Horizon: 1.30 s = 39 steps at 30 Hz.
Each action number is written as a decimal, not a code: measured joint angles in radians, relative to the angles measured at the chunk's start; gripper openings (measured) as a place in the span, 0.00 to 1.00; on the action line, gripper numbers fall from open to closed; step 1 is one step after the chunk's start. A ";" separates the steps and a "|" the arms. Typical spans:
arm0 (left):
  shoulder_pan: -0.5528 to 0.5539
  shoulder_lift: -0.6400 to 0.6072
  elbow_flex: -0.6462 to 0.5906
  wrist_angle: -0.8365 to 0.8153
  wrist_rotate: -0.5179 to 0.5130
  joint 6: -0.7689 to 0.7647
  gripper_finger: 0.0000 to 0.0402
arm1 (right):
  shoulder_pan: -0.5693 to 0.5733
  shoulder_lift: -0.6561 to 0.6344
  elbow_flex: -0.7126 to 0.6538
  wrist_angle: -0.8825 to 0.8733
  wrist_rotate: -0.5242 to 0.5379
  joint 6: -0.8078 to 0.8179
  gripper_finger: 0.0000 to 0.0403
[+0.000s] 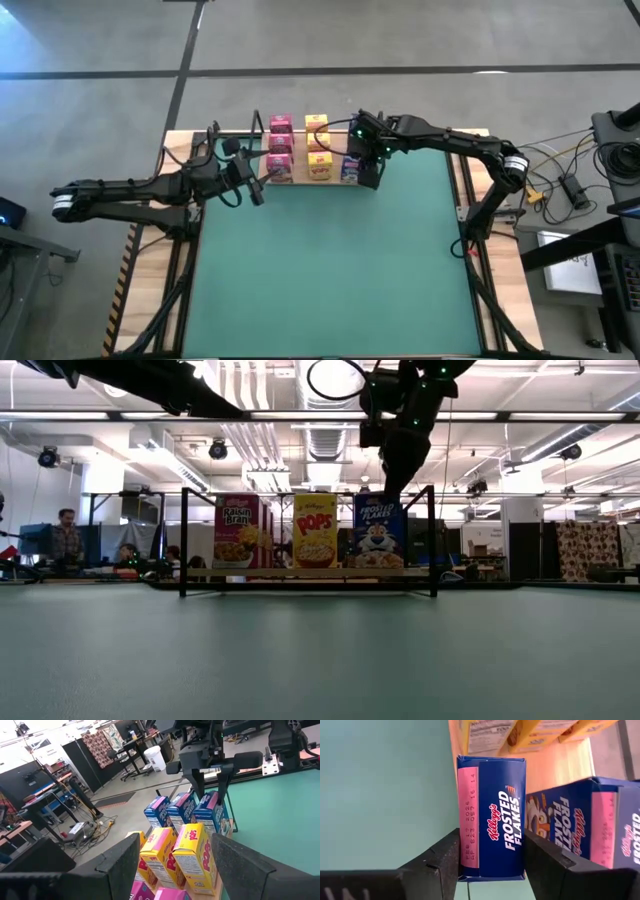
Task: Stack cereal on shelf
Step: Put the blue cereal box on the shelf aligned with the other blue cereal boxes, then adjust the blue cereal boxes on the shelf
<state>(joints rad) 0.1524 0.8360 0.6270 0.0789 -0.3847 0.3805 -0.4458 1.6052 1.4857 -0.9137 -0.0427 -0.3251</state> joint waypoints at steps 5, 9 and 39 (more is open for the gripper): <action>0.000 0.000 0.000 -0.005 0.000 0.000 0.57 | 0.000 -0.008 0.000 -0.025 0.045 -0.009 0.43; 0.000 0.000 0.000 -0.008 0.000 0.000 0.57 | 0.000 -0.011 0.000 -0.026 0.046 -0.008 0.43; 0.000 0.000 0.000 -0.014 0.000 -0.001 0.57 | 0.000 -0.013 0.107 -0.113 0.045 0.043 0.66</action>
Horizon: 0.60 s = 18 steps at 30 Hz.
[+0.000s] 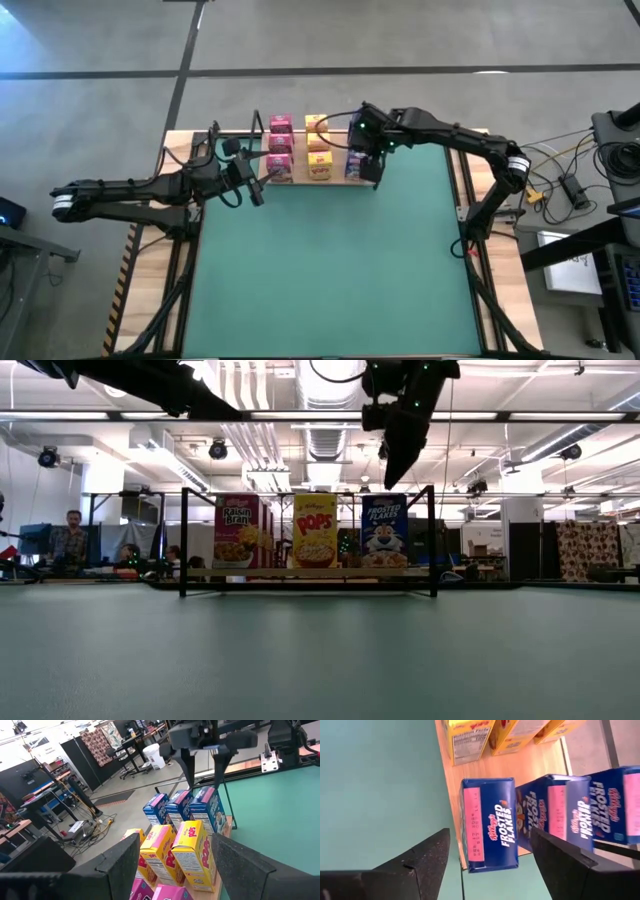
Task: Stack cereal on shelf
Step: Adjust the blue cereal boxes on the shelf
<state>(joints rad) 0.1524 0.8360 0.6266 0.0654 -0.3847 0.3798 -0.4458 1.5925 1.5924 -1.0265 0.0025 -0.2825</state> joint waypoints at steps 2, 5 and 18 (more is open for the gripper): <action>0.000 0.000 0.000 0.000 0.000 0.000 0.57 | 0.000 0.000 0.022 -0.011 0.000 0.006 0.65; 0.000 0.000 0.000 0.000 0.000 0.000 0.57 | 0.000 0.000 0.053 -0.007 0.000 0.013 0.62; 0.000 0.000 0.000 -0.004 0.000 -0.008 0.57 | -0.003 -0.001 0.026 0.203 -0.001 -0.103 0.36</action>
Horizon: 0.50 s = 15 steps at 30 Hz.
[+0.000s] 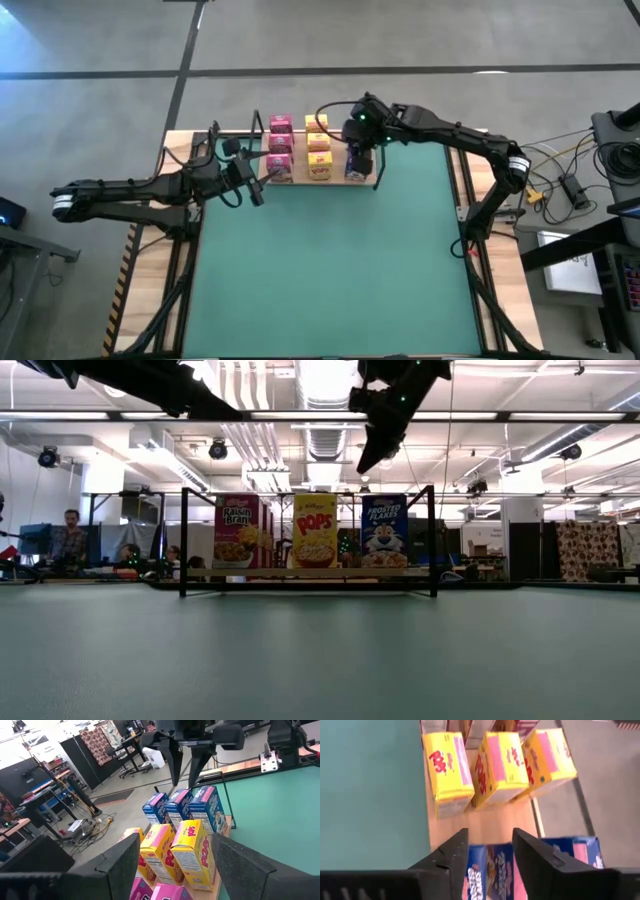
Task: Stack cereal on shelf
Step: Adjust the blue cereal boxes on the shelf
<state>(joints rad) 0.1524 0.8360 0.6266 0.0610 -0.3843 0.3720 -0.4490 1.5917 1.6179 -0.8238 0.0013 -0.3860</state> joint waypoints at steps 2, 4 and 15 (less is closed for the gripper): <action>0.000 0.000 0.000 -0.002 0.000 -0.007 0.57 | -0.005 0.000 -0.014 0.033 0.000 -0.009 0.32; 0.000 0.000 0.000 -0.002 0.000 -0.015 0.57 | -0.016 0.000 -0.027 0.068 -0.001 -0.016 0.28; 0.000 0.000 0.000 -0.027 0.000 -0.045 0.57 | -0.062 0.000 -0.106 0.178 0.122 0.067 0.06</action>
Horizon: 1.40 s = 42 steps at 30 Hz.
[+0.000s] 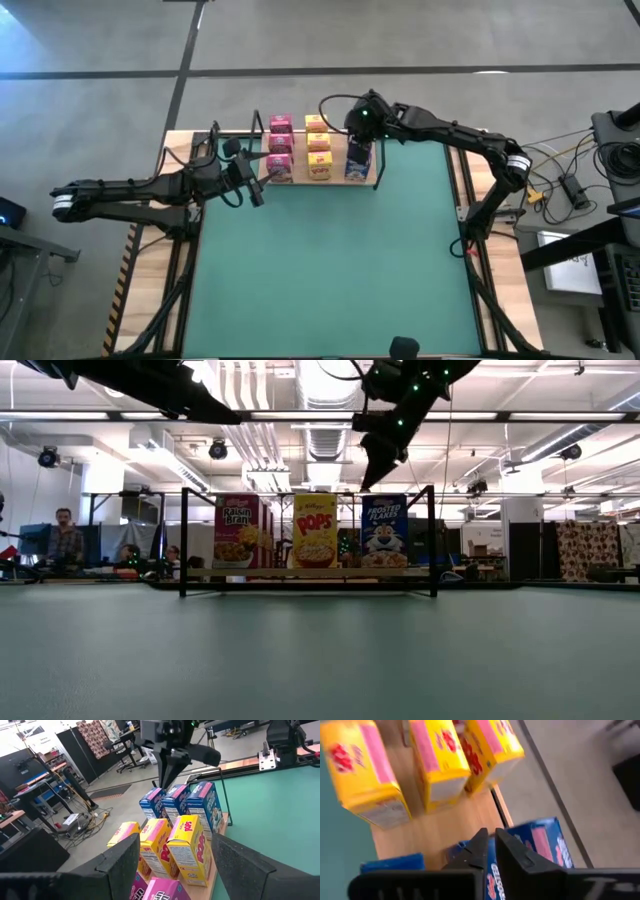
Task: Stack cereal on shelf
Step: Adjust the blue cereal boxes on the shelf
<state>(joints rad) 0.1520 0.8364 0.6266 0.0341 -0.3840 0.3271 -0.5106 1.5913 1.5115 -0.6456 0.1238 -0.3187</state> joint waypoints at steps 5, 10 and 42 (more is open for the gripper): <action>0.000 0.000 0.000 0.000 0.000 0.000 0.57 | 0.002 0.000 -0.035 0.000 0.016 0.013 0.02; 0.000 0.000 0.000 0.001 0.000 0.000 0.57 | 0.000 0.000 -0.051 -0.001 0.088 0.028 0.02; 0.000 0.000 0.000 0.002 0.000 0.000 0.57 | 0.001 -0.002 -0.133 0.104 0.078 0.026 0.02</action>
<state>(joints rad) 0.1524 0.8364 0.6266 0.0357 -0.3836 0.3275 -0.5093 1.5894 1.3788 -0.5412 0.2015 -0.2928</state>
